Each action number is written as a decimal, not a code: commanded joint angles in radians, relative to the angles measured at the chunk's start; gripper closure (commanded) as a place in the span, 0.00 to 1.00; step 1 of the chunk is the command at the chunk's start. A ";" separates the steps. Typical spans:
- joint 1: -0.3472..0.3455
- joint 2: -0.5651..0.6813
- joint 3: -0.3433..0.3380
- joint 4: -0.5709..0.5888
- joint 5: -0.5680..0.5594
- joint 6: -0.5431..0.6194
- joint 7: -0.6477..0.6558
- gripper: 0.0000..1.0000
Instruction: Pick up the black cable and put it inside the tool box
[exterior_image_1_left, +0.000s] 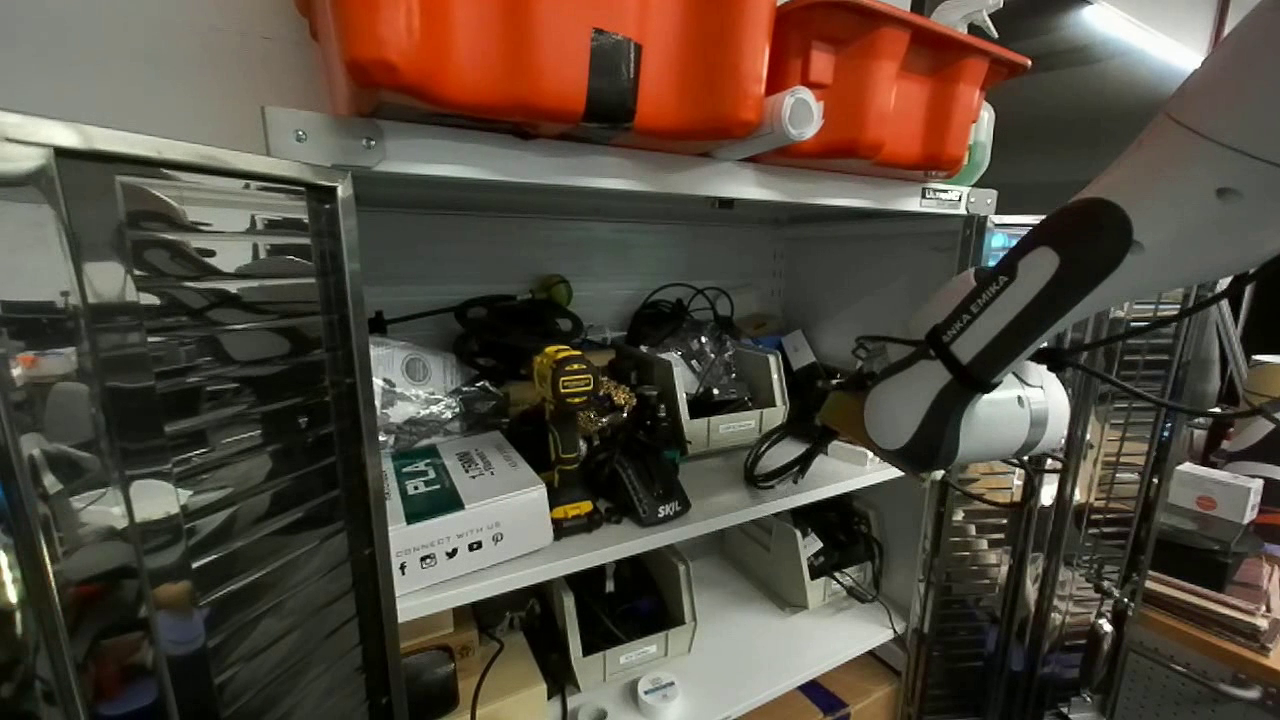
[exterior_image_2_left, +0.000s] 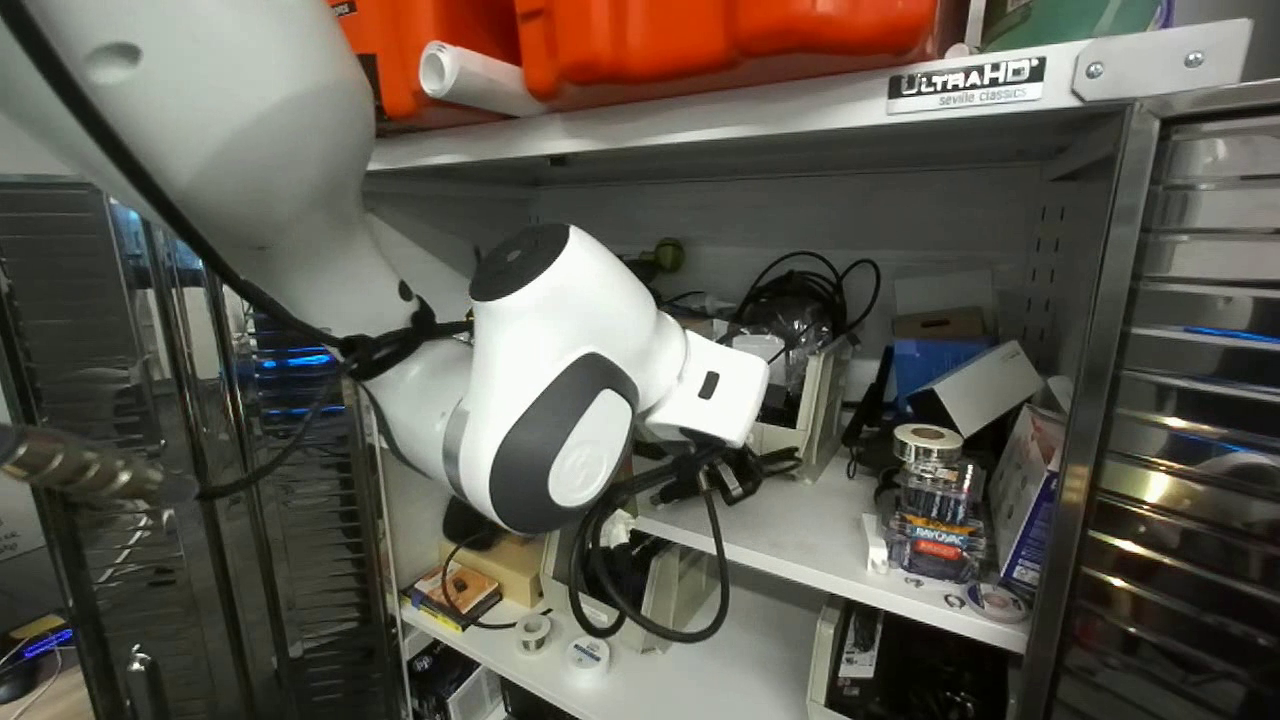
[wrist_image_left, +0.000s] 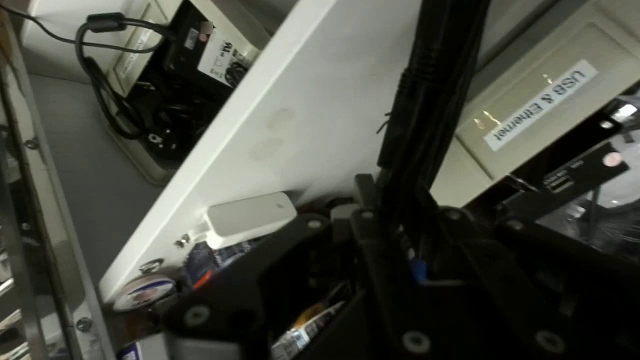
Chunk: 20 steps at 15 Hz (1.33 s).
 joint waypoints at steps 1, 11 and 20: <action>-0.027 -0.034 0.046 -0.010 -0.021 0.083 0.027 0.93; -0.051 0.015 0.061 -0.033 -0.063 0.465 0.122 0.94; -0.144 0.042 0.165 0.006 -0.083 0.693 0.133 0.94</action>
